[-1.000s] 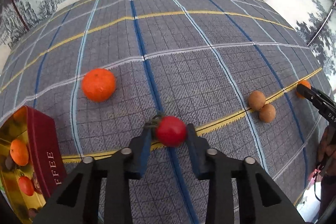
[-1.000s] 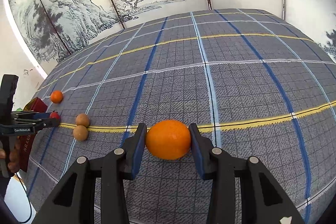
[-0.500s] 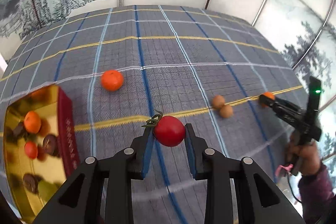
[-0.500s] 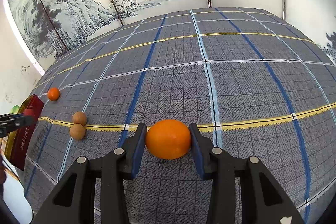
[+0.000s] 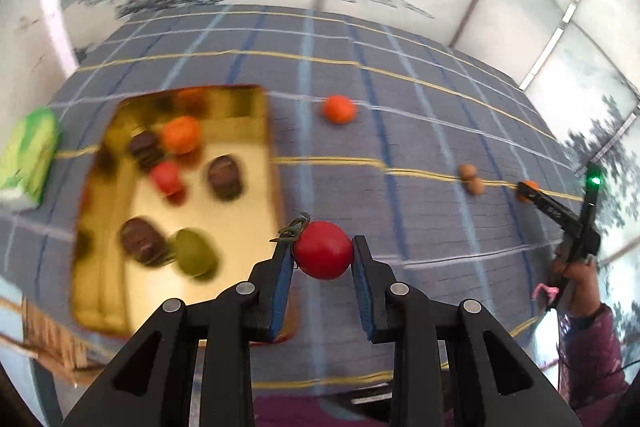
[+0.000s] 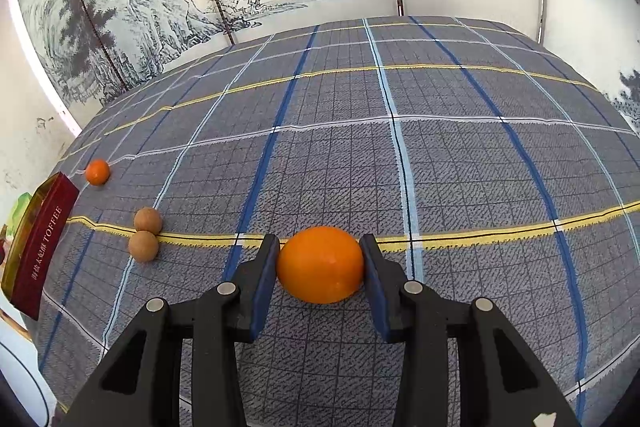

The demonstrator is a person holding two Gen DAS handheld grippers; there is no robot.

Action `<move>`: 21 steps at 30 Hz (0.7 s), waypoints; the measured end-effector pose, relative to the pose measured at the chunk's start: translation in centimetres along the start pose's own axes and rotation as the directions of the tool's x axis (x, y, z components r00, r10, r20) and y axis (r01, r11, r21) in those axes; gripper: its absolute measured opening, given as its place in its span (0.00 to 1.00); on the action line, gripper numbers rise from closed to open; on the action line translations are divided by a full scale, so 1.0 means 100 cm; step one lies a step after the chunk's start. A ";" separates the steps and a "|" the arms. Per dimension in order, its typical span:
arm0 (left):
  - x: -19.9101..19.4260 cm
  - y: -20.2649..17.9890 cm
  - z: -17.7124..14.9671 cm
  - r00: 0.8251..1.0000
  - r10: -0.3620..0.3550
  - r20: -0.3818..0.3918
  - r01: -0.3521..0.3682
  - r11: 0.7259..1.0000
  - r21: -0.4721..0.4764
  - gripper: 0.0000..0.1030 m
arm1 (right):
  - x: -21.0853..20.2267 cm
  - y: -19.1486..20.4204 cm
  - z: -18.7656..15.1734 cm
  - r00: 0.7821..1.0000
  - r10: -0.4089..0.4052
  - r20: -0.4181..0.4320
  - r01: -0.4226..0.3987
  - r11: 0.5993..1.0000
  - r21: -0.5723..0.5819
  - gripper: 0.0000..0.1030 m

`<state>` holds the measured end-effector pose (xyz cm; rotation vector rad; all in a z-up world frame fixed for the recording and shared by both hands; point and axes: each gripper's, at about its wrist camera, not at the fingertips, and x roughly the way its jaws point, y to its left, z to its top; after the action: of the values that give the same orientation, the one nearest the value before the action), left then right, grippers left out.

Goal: Organize fruits
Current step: 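Carry the red tomato into the tin and open the left gripper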

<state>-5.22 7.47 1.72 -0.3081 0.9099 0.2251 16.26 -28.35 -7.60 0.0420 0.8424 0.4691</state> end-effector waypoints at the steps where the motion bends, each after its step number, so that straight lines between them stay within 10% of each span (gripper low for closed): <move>1: -0.002 0.008 -0.002 1.000 0.011 0.001 -0.011 1.000 -0.014 0.29 | 0.000 0.000 0.000 1.000 -0.001 0.000 0.001 1.000 -0.001 0.37; 21: 0.013 0.040 0.001 0.999 0.034 0.021 -0.033 0.999 -0.040 0.29 | 0.002 0.005 0.000 1.000 -0.029 -0.005 0.029 0.999 -0.030 0.37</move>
<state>-5.66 11.29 0.06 -0.3264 0.8907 0.2772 16.16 -27.79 -7.62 0.0010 0.8403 0.4543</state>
